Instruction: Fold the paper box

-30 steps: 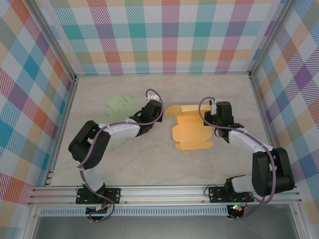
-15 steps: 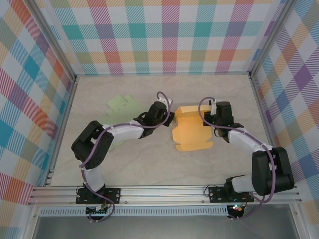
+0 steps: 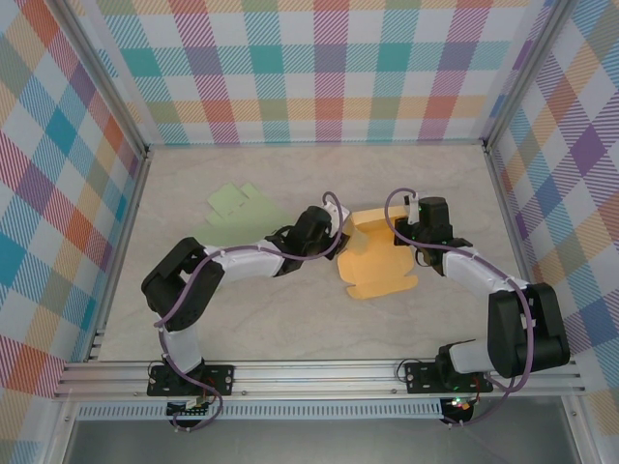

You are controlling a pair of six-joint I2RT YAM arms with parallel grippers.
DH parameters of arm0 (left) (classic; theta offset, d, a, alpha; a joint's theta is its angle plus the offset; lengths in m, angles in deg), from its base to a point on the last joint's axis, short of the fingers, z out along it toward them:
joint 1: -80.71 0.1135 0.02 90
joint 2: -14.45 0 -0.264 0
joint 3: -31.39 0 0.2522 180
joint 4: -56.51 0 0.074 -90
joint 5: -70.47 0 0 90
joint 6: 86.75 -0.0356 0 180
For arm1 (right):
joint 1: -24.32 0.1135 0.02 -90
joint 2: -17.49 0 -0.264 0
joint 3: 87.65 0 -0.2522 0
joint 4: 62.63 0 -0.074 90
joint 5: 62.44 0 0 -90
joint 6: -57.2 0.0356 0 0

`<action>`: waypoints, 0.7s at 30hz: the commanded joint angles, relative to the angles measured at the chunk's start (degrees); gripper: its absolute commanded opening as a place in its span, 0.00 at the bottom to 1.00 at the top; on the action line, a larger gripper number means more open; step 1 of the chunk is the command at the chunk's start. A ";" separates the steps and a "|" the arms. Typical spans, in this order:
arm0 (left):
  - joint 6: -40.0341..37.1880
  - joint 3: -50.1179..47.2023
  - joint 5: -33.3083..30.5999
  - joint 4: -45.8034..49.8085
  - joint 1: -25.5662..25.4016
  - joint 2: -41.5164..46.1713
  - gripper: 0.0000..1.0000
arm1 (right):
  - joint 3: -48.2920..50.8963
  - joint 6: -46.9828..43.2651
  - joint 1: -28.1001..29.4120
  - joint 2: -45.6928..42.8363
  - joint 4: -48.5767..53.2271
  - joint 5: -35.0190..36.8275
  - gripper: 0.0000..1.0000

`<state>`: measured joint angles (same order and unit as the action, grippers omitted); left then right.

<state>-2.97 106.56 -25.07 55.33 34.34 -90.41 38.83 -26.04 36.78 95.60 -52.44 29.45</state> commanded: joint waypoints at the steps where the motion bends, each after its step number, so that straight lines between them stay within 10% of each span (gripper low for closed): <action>1: -2.96 -1.64 2.27 0.62 -0.56 0.89 0.45 | -1.75 0.18 0.37 0.38 -0.64 -1.79 0.00; 21: -7.15 0.18 1.06 -0.30 -0.48 1.20 0.58 | -1.35 -0.16 0.36 -0.03 -0.99 -2.38 0.00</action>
<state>-10.10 104.50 -21.99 57.89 34.28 -88.79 38.74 -26.02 36.78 95.70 -52.31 28.53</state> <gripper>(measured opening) 0.582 0.084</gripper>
